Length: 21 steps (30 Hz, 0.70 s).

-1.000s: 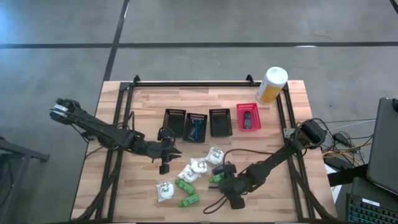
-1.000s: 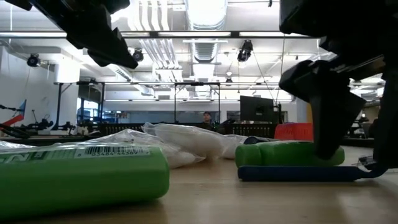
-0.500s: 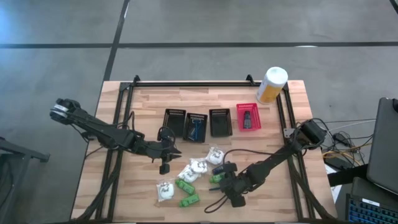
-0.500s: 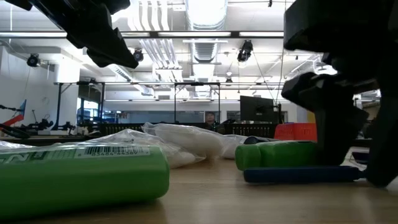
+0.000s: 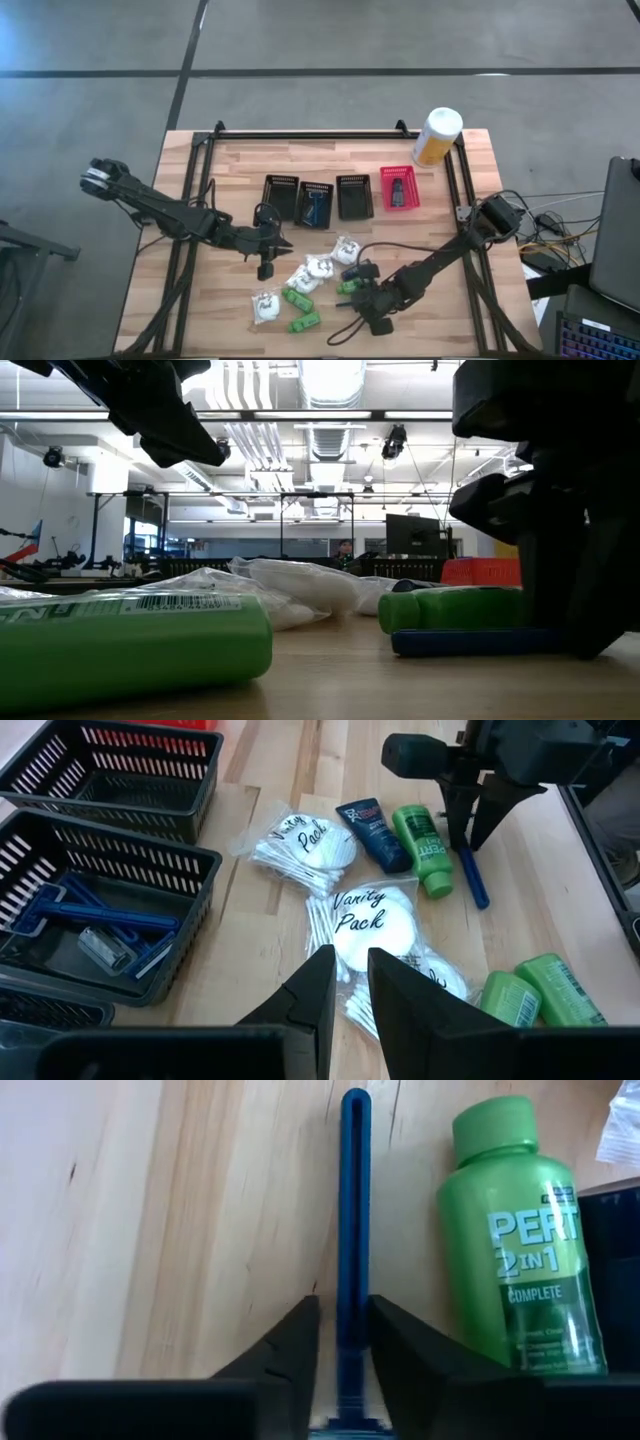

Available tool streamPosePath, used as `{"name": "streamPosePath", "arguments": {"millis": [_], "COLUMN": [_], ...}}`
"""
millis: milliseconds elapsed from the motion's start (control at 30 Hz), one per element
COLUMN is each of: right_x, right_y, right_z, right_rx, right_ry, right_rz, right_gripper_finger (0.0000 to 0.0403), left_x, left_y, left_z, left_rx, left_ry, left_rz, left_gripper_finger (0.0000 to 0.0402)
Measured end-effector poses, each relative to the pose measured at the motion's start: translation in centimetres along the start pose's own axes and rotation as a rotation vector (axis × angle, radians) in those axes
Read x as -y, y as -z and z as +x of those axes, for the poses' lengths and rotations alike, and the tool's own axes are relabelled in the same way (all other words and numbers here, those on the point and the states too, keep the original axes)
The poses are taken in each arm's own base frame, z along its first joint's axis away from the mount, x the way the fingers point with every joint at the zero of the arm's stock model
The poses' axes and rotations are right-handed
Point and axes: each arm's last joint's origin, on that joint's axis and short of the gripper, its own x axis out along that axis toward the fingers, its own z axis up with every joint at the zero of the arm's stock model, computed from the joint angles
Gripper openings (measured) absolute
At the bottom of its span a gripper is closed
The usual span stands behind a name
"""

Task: Pick & Place Travel size toiletries
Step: Put the blue razor into the middle black bin

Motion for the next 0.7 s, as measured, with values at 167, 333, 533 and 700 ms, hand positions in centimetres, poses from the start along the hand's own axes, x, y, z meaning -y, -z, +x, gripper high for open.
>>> {"name": "streamPosePath", "arguments": {"millis": [167, 333, 533, 700], "right_x": [0.0, 0.0, 0.2, 0.4], "right_y": [0.0, -0.1, -0.1, -0.6], "right_z": [-0.1, -0.2, -1.2, -2.7], "right_rx": [-0.001, -0.008, -0.01, 0.043], "right_ry": [0.006, 0.012, 0.024, 0.05], "right_rz": [0.0, -0.006, -0.016, -0.006], "right_gripper_finger": [0.0023, 0.0032, 0.0026, 0.0026], "left_x": [0.0, 0.0, 0.0, 0.0], "left_y": [0.0, 0.0, 0.0, 0.0], "left_z": [0.0, 0.0, 0.0, 0.0], "left_rx": [0.0, -0.001, 0.0, 0.003], "left_ry": [0.0, 0.0, 0.0, 0.001], "left_rz": [0.0, 0.0, -0.001, -0.009], "left_gripper_finger": [0.0067, 0.0067, 0.0067, 0.0067]}}
